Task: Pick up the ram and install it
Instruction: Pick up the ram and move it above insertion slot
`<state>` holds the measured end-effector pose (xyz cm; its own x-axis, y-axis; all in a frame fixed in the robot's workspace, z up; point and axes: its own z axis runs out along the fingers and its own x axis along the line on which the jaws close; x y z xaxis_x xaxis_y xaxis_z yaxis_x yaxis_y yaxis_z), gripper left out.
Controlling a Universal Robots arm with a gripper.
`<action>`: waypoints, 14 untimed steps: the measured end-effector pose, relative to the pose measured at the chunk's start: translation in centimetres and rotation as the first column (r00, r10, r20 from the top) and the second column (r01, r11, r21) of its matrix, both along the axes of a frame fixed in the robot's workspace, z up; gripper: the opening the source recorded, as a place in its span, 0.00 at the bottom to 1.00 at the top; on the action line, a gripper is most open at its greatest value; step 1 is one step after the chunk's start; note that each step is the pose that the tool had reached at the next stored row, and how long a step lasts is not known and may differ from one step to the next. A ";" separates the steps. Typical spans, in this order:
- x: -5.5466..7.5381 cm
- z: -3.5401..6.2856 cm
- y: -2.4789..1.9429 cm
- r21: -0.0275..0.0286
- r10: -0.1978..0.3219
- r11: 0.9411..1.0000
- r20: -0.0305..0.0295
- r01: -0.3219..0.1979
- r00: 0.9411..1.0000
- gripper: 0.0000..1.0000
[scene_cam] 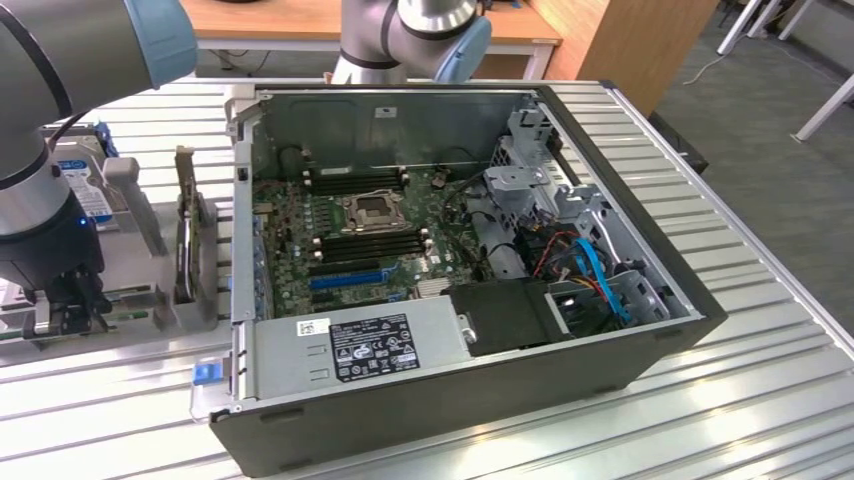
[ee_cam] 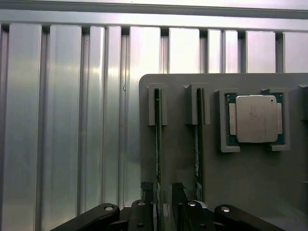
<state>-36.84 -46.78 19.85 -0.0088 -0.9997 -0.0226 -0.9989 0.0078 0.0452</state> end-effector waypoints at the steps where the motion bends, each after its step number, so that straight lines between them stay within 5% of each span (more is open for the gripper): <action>1: 0.0 0.00 0.00 0.000 0.000 1.000 0.000 0.000 1.000 0.29; 14: 0.0 0.00 0.00 0.000 0.000 1.000 0.000 0.000 1.000 0.22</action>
